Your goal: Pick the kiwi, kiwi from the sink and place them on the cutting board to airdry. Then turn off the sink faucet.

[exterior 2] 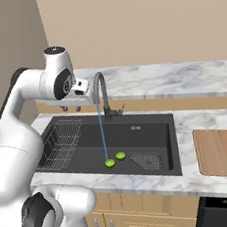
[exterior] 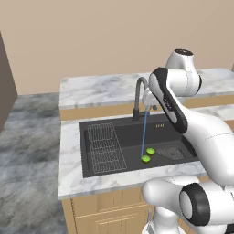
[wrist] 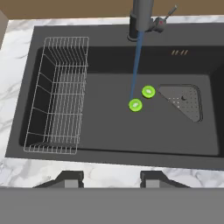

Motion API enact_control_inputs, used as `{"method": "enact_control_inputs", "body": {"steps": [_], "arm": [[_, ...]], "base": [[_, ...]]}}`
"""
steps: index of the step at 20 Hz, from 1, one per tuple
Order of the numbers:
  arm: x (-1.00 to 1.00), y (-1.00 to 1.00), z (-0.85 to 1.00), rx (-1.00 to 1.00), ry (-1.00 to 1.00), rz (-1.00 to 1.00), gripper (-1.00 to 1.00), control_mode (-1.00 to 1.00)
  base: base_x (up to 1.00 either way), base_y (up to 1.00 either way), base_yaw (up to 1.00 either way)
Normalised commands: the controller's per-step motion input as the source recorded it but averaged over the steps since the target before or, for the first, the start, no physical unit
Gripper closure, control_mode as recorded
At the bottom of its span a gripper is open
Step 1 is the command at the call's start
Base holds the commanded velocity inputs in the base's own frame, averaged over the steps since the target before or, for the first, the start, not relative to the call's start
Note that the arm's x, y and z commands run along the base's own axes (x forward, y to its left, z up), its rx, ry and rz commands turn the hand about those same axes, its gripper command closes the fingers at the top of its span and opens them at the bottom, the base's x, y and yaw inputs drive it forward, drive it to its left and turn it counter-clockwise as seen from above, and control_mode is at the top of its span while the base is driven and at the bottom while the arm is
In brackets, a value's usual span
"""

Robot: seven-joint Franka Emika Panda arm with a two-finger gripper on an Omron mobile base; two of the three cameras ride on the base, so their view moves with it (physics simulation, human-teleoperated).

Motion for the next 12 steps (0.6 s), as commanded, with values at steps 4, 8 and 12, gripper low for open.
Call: {"method": "enact_control_inputs", "body": {"steps": [4,8,12], "arm": [[-0.02,0.0,0.0,0.0,0.0,0.0,-1.0,-1.0],[0.0,0.0,-0.08,0.01,0.0,0.0,-1.0,-1.0],[0.0,-0.11,-0.15,0.0,-0.01,0.0,-1.0,-1.0]], "base": [[0.0,0.0,0.0],[0.0,0.0,0.0],[0.0,0.0,0.0]]}}
